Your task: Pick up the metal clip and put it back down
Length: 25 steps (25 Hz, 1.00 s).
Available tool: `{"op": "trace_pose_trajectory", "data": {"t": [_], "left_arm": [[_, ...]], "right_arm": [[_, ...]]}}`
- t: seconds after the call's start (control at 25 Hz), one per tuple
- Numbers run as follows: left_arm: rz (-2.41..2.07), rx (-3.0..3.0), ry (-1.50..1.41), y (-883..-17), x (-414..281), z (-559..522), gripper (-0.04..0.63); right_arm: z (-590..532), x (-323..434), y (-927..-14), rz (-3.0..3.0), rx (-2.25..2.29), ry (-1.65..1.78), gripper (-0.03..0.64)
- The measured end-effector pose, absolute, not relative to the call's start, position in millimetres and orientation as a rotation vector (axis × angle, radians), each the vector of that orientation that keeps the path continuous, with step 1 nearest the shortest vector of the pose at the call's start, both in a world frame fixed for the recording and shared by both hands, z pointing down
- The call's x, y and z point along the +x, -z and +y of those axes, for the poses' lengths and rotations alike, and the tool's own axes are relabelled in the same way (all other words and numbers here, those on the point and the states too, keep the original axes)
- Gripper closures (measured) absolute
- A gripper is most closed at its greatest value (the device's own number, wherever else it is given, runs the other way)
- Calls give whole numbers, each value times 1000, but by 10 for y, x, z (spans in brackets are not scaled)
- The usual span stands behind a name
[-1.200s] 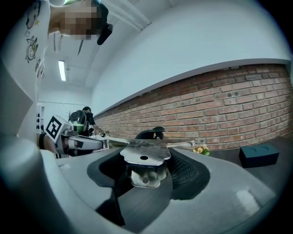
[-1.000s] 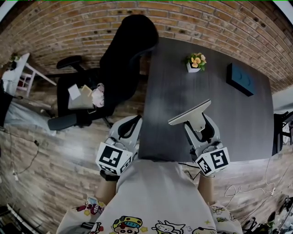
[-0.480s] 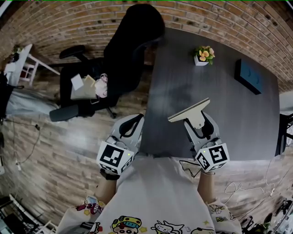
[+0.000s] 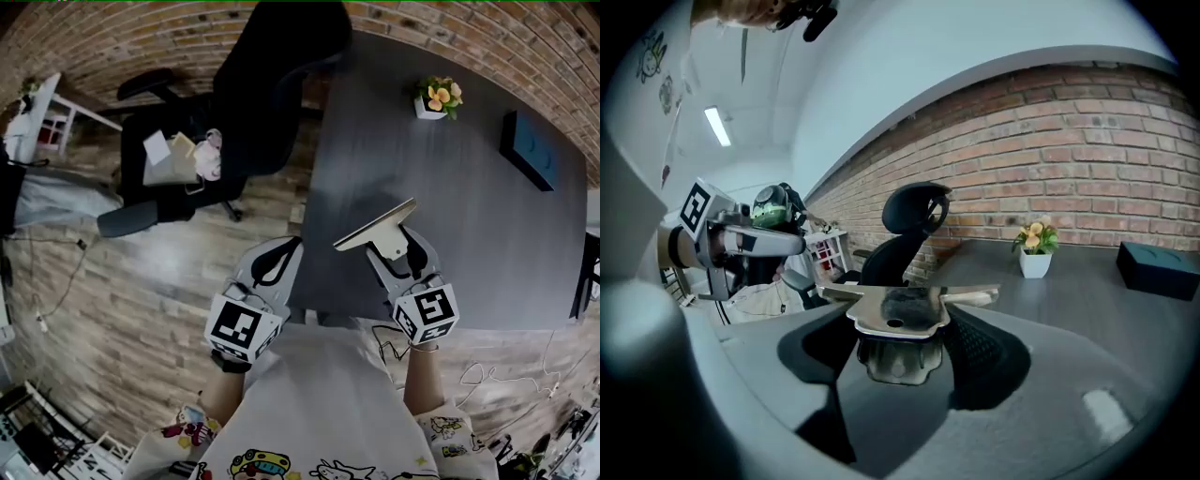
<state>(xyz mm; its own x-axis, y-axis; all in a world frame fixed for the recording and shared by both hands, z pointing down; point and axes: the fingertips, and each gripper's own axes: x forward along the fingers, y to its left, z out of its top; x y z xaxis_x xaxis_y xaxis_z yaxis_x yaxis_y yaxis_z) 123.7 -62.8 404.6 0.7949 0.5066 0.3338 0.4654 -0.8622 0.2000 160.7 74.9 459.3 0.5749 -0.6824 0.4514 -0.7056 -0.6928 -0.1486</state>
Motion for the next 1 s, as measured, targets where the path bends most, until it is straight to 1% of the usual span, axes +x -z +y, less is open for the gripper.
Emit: {"op": "trace_pose_trajectory", "data": {"t": [0.36, 0.8, 1.0], "left_arm": [[767, 2811, -657, -4294, 1256, -625, 581], [779, 2789, -687, -4400, 1263, -656, 581], [774, 2791, -690, -4353, 1241, -669, 581]], "right_arm": [[564, 1576, -5243, -1272, 2599, -938, 330], [390, 1440, -5790, -1286, 2397, -1011, 328], [431, 1382, -5875, -1277, 2367, -1005, 328]]}}
